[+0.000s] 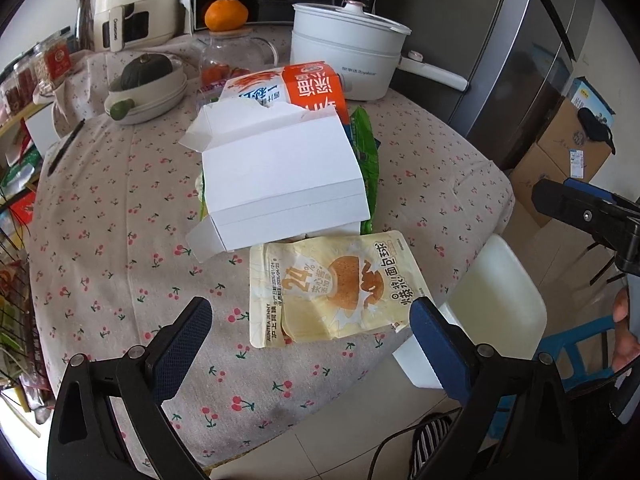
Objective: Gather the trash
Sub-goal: 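Grasp the white paper box with the left tool while the right tool grasps the cream pouch, then carry the white box and cream pouch over the white bin, then open both tools to drop the box and pouch into the bin, then grasp the orange-white milk carton with the left tool while the right tool grasps the green bag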
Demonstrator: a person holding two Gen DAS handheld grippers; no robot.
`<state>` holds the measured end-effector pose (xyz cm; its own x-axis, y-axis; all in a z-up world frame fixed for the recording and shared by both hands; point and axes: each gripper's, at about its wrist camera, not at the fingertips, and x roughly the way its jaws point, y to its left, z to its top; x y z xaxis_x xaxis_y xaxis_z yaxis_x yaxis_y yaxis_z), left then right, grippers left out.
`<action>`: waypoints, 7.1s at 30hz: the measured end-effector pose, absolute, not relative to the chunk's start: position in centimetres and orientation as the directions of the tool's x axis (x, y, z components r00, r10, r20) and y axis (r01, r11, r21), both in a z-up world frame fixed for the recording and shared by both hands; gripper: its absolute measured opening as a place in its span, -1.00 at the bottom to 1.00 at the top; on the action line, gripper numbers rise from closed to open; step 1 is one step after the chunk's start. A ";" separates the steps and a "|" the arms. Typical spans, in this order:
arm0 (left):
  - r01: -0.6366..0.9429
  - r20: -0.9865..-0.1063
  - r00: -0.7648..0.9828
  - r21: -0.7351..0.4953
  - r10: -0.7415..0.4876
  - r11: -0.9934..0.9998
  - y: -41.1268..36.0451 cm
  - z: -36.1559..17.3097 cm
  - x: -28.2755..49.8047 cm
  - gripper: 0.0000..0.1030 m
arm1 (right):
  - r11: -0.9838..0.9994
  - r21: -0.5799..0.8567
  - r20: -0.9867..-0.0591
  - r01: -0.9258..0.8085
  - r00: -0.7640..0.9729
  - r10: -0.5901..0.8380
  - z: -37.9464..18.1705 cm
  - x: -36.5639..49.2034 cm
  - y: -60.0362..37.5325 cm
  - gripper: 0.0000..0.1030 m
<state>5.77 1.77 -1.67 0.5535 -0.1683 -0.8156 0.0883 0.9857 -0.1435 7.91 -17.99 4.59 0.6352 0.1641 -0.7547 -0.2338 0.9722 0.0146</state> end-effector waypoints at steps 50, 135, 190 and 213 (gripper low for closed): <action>-0.234 -0.785 0.596 -0.369 -0.168 0.899 17.2 -3.8 5.0 -0.96 | 0.902 0.328 -0.875 -0.280 0.271 0.402 -8.9 11.9 -12.1 -0.11; 0.414 -0.843 0.258 -0.345 -0.472 0.842 -21.3 -9.9 7.1 -0.89 | 0.980 0.150 -0.787 0.128 0.615 0.040 1.9 1.9 -39.1 -0.98; -0.038 -0.783 0.621 0.010 0.031 0.999 1.4 1.4 15.8 1.00 | 0.974 0.220 -0.801 -0.061 0.559 0.216 -2.6 14.6 -23.3 0.55; -0.116 -0.768 0.613 0.144 0.184 0.983 -0.9 2.1 24.7 -0.57 | 0.960 0.274 -0.807 -0.060 0.528 0.264 -3.3 17.3 -23.0 0.56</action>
<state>24.65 -0.87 2.08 0.6129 0.1845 -0.7683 -0.1158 0.9828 0.1436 17.34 -22.96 -3.34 0.5280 0.2638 -0.8072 -0.0599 0.9597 0.2745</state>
